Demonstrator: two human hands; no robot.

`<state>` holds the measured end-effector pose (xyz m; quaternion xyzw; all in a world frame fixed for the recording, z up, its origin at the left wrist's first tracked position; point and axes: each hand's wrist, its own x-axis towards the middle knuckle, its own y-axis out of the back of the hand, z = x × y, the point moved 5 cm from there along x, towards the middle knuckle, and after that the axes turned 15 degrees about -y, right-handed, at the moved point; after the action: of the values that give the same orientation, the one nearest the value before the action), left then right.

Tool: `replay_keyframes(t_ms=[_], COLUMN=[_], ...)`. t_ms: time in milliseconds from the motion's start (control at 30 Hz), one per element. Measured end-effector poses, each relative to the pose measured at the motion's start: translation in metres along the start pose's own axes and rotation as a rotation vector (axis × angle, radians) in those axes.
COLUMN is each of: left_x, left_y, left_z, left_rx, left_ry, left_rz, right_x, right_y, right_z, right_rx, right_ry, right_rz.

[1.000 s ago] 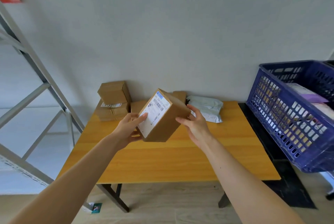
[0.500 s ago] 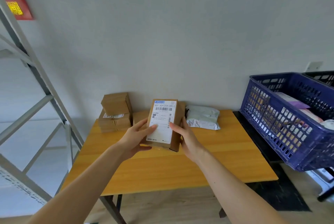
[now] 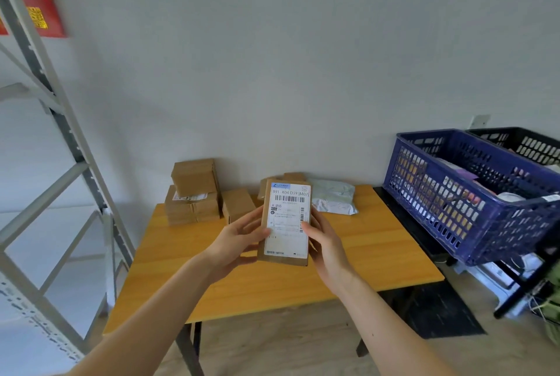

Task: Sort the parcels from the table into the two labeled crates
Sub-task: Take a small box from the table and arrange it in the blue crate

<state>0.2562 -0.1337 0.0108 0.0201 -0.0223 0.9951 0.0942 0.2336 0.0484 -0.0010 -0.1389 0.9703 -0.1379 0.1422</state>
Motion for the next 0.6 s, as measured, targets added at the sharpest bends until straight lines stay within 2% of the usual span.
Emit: replay_keyframes(t_ms=[233,600], left_x=[-0.008,0.023], left_y=[-0.046,-0.188], left_z=[-0.011,-0.011], left_rx=[-0.002,0.005], left_ry=[0.000,-0.016], left_rz=[-0.121,-0.247], right_x=[-0.050,-0.116], right_y=[0.037,0.160], right_z=[0.013,-0.022], right_rx=[-0.041,-0.060], right_ry=[0.015,0.050], right_rz=[0.183,0.330])
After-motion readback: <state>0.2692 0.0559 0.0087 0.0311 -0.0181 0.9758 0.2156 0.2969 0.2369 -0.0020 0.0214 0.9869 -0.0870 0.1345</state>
